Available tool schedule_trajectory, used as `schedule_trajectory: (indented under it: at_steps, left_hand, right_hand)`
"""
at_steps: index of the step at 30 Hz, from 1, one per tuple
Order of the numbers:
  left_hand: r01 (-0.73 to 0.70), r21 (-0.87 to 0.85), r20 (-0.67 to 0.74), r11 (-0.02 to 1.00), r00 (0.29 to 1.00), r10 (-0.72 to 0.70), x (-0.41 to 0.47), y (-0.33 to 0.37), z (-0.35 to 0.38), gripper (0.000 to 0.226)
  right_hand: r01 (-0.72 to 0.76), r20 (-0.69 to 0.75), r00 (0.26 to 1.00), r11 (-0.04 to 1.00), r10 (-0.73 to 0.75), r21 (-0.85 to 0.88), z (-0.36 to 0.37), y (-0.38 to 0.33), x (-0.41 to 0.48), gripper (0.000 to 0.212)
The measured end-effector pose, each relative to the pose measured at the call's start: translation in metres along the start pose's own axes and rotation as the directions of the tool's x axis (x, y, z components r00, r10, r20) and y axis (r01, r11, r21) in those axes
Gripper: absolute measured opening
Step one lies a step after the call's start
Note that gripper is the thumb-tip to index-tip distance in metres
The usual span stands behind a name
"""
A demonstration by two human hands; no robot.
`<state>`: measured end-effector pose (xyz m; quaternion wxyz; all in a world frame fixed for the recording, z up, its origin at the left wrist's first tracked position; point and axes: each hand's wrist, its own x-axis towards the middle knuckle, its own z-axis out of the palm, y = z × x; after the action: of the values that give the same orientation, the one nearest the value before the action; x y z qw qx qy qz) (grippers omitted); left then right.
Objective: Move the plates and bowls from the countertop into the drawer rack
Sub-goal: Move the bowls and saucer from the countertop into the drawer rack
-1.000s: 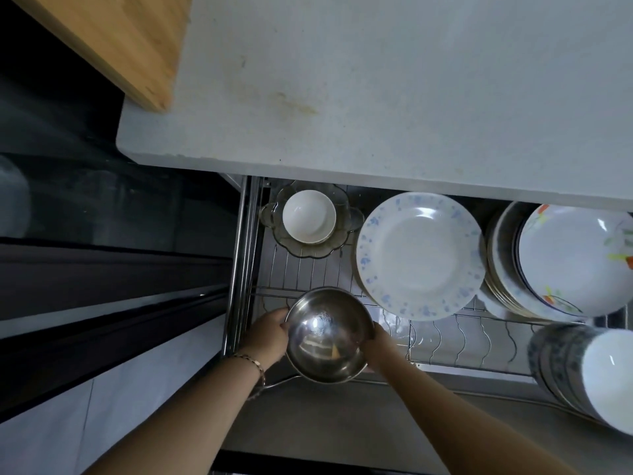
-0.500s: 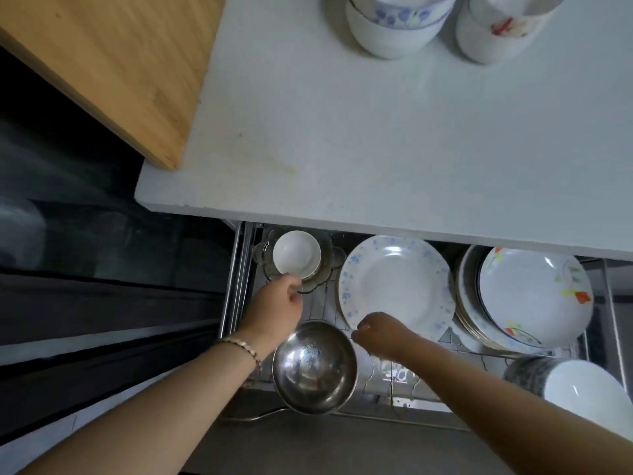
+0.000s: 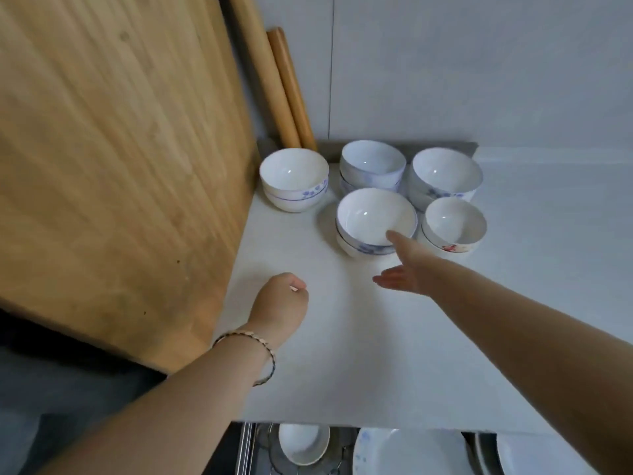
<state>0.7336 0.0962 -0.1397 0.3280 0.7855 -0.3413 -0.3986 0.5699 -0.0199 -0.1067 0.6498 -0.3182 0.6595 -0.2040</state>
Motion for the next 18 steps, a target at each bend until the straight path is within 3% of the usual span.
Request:
schedule_trajectory:
  at_steps: [3,7,11,15,18]
  left_hand:
    - [0.01,0.012,0.021,1.0,1.0,-0.01,0.017,-0.002,0.001,0.028]
    - [0.036,-0.047,0.071,0.998,0.997,-0.033,0.028,-0.01,-0.001,0.026]
    - [0.116,-0.219,0.099,0.969,0.99,-0.096,0.017,-0.007,0.004,0.023]
    - [0.197,-0.317,0.194,0.928,0.971,-0.14,-0.01,0.016,0.017,0.052]
    - [0.174,-0.248,0.257,0.953,0.96,-0.108,-0.04,0.031,0.026,0.044]
  right_hand:
    - [0.011,0.056,0.998,0.975,-0.024,0.222,0.011,-0.008,0.033,0.046]
    - [0.054,-0.015,0.999,0.951,-0.052,0.306,0.026,-0.004,0.066,0.037]
    - [0.085,-0.075,0.995,0.963,-0.068,0.257,0.021,0.016,0.049,0.051]
    - [0.074,0.044,0.996,0.991,-0.079,0.109,-0.015,0.051,-0.002,0.049]
    - [0.068,0.161,0.985,0.998,-0.066,-0.008,-0.051,0.073,-0.045,0.047]
